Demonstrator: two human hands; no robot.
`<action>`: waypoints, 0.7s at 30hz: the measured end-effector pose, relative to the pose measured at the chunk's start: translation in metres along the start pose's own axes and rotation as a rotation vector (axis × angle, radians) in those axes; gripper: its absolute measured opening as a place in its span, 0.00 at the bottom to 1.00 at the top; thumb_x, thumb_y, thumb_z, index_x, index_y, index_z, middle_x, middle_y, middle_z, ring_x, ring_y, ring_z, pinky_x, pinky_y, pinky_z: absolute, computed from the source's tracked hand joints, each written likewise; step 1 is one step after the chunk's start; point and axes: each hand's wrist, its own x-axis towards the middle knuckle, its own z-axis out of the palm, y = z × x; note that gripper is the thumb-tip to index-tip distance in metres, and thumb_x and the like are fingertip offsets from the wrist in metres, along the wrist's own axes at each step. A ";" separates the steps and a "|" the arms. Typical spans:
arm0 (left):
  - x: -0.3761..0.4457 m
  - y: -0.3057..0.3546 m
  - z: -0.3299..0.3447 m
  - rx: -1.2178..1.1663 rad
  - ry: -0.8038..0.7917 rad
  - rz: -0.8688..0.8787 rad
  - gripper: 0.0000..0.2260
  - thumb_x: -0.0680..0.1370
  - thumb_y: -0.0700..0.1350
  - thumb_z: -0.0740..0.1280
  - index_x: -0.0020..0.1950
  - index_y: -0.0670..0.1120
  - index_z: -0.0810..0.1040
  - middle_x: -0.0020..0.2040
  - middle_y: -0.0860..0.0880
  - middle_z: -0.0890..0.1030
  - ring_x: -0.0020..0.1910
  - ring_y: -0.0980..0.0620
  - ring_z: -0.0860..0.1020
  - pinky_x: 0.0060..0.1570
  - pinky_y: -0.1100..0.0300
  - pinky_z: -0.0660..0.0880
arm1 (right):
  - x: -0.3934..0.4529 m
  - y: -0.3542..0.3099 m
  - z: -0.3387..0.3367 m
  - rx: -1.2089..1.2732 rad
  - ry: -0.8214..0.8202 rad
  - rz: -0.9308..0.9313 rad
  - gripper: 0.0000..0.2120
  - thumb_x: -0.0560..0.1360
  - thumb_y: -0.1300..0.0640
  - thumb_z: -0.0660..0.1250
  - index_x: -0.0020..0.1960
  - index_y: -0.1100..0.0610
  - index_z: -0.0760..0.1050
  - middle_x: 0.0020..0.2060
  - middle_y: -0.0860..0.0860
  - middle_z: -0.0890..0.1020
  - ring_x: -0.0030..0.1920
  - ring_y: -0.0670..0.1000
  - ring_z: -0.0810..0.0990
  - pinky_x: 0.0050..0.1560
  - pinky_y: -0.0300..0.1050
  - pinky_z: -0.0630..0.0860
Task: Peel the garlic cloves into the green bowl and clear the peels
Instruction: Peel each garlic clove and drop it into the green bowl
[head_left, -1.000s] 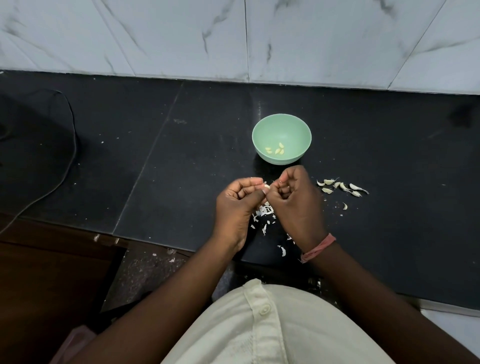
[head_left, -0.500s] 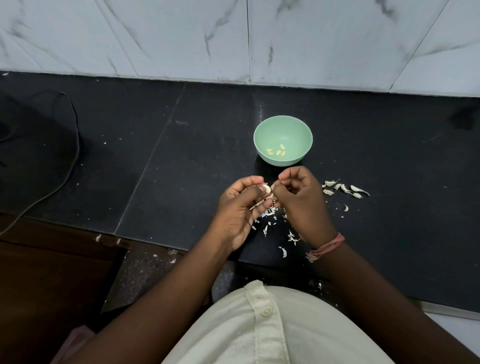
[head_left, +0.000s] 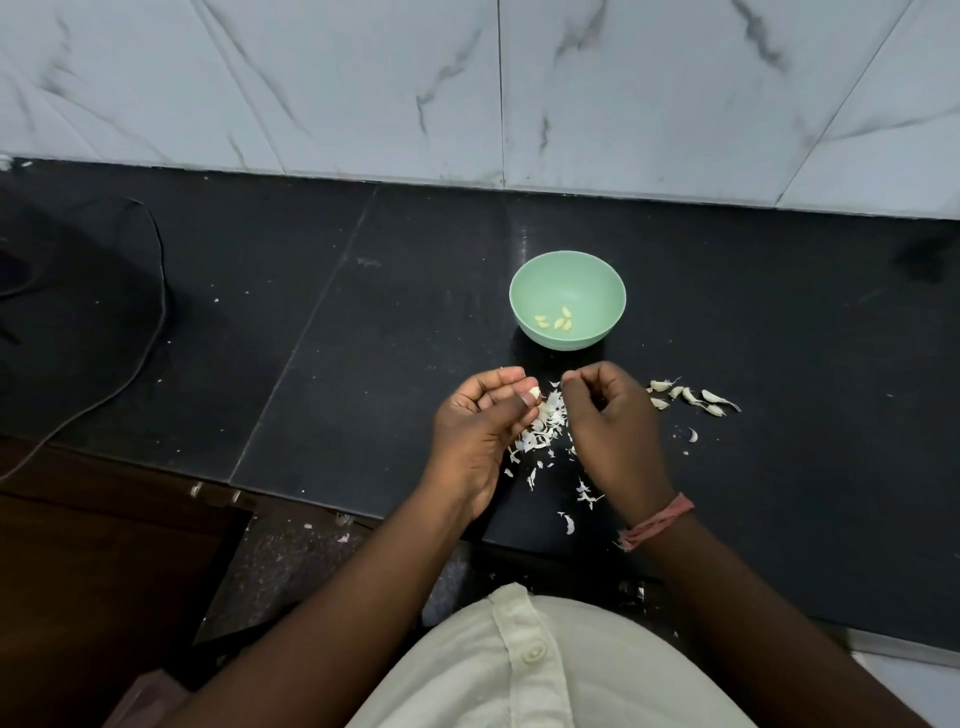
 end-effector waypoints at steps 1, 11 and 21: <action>0.000 -0.001 0.000 0.013 0.010 0.018 0.12 0.74 0.28 0.70 0.56 0.37 0.80 0.48 0.41 0.85 0.48 0.49 0.84 0.48 0.60 0.81 | 0.000 0.000 0.001 0.005 -0.024 -0.018 0.06 0.78 0.59 0.68 0.43 0.56 0.81 0.34 0.46 0.82 0.34 0.41 0.78 0.38 0.36 0.73; -0.001 -0.002 0.000 0.114 0.007 0.119 0.10 0.73 0.28 0.71 0.52 0.36 0.81 0.44 0.42 0.84 0.46 0.47 0.83 0.49 0.57 0.82 | -0.002 0.004 0.004 0.305 -0.190 0.102 0.04 0.78 0.64 0.69 0.46 0.61 0.82 0.29 0.49 0.80 0.30 0.49 0.76 0.34 0.43 0.75; 0.000 0.005 -0.009 0.102 -0.150 0.059 0.12 0.71 0.30 0.72 0.53 0.37 0.80 0.45 0.43 0.83 0.46 0.49 0.82 0.50 0.60 0.81 | 0.006 -0.005 -0.003 0.574 -0.330 0.340 0.10 0.76 0.73 0.64 0.41 0.65 0.82 0.33 0.60 0.74 0.31 0.52 0.70 0.28 0.44 0.67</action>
